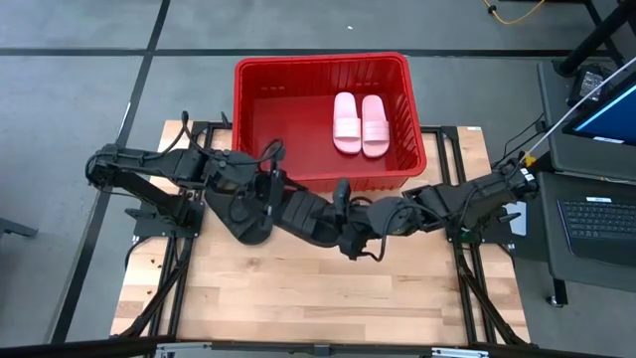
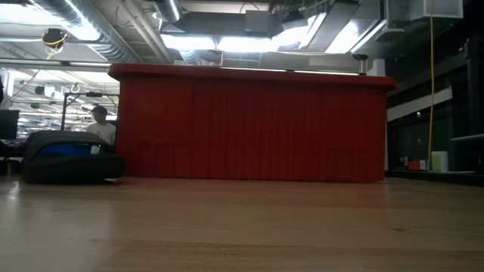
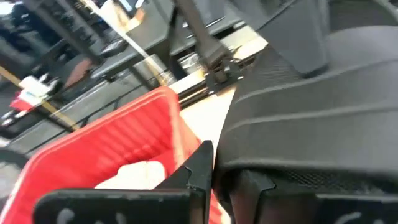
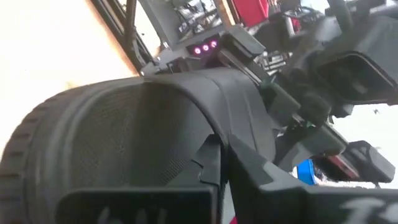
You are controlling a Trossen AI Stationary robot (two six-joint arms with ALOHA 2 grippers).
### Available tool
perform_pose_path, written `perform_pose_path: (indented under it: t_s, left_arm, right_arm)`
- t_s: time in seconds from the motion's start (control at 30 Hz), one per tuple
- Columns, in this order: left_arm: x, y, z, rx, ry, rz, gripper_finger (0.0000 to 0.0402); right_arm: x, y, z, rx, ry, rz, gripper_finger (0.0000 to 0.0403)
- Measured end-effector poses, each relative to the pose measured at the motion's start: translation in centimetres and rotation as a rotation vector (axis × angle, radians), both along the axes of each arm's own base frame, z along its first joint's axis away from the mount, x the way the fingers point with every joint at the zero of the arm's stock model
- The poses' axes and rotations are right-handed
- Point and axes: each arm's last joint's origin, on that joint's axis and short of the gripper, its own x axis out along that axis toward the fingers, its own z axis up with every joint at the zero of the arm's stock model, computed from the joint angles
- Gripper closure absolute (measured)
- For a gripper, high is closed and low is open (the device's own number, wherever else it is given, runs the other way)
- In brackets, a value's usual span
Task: Pick and place slides into bin
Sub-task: Put the right black slipper into the red bin
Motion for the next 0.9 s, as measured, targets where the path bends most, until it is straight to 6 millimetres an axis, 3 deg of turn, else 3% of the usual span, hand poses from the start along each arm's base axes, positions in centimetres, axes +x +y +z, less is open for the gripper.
perform_pose_path:
  t_s: [0.23, 0.4, 0.63, 0.9]
  left_arm:
    - [0.0, 0.2, 0.1, -0.021, -0.015, 0.077, 0.0334]
    - [-0.2, 0.3, -0.3, 0.056, 0.029, 0.109, 0.0320]
    - [-1.2, 0.7, -0.3, 0.146, 0.081, 0.165, 0.0322]
    - [-3.6, 1.4, 1.4, 0.210, 0.020, 0.246, 0.0334]
  right_arm:
    - [-0.7, -0.4, 0.7, -0.018, -0.018, -0.070, 0.0387]
    - [-1.4, -0.7, 1.3, 0.009, -0.033, -0.086, 0.0387]
    - [-2.3, -1.5, 1.2, 0.048, 0.021, -0.137, 0.0387]
    - [-1.8, -3.9, 1.1, 0.068, 0.023, -0.221, 0.0387]
